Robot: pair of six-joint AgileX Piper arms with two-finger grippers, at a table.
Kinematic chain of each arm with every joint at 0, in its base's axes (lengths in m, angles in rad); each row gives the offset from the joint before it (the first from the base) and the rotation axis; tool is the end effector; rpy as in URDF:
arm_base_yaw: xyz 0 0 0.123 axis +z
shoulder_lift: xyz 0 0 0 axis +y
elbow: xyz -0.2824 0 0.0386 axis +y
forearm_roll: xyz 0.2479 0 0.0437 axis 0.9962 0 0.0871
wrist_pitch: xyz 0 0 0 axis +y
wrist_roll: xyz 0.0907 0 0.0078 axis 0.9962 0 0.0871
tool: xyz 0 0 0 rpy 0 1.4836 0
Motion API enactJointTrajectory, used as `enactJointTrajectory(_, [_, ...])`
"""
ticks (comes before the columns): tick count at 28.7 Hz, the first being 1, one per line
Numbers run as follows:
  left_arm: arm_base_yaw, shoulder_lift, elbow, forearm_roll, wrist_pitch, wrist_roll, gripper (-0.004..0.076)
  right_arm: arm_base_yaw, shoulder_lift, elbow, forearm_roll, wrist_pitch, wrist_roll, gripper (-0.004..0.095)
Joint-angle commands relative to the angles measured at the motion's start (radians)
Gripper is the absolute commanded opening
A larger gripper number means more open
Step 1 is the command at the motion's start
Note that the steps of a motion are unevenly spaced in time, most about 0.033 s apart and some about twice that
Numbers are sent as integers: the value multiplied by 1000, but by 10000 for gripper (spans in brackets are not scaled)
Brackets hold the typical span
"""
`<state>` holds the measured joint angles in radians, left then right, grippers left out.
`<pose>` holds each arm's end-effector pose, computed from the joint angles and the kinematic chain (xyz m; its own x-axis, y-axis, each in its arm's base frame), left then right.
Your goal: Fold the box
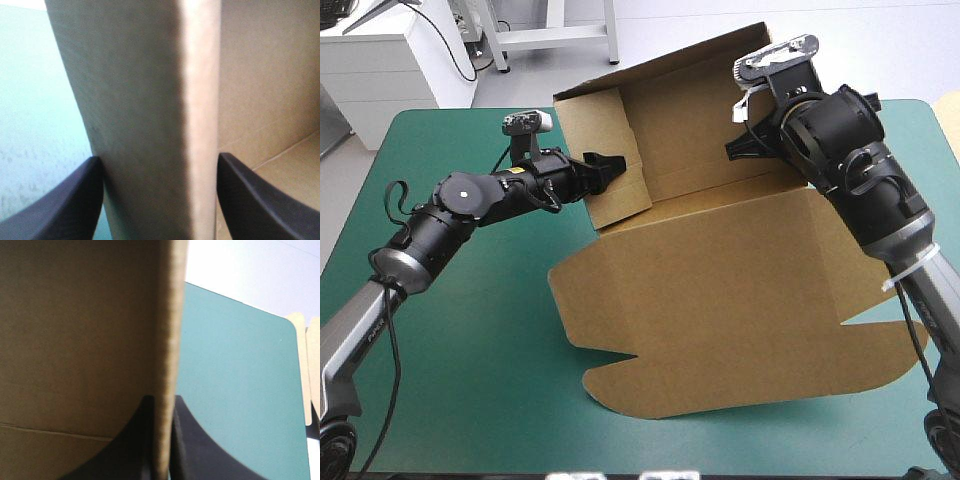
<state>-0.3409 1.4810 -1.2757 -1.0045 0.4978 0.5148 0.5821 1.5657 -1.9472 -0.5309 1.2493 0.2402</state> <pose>0.3094 -0.1488 0.3673 -0.6081 -0.1888 -0.7711 0.4424 0.7259 -0.5266 0.2832 0.1340 0.4849 -0.5688 -0.3148 -0.7599 -0.1521 0.9482 -0.2789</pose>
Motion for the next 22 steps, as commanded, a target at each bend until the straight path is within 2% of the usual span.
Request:
enactJointTrajectory(1, [-86, -57, -36, -52, -176, -7, 456, 37, -40, -35, -36, -28, 25, 0])
enactJointTrajectory(4, [-117, -60, -36, -41, -225, -7, 456, 47, -40, -35, -49, -26, 40, 0])
enactJointTrajectory(9, [-119, -60, -36, -25, -226, 9, 454, 47, -40, -35, -56, -23, 40, 0])
enactJointTrajectory(11, [-119, -60, -36, -25, -230, 9, 422, 47, -40, -35, -56, -21, 40, 0])
enactJointTrajectory(13, [-119, -60, -36, -25, -230, 25, 321, 47, -40, -35, -54, -21, 47, 0])
enactJointTrajectory(16, [-119, -60, -37, 16, -228, 28, -8, 47, -40, -33, -52, -19, 75, 0])
enactJointTrajectory(22, [-117, -60, -37, 43, -215, 16, -8, 44, -16, -31, -44, -4, 84, -2])
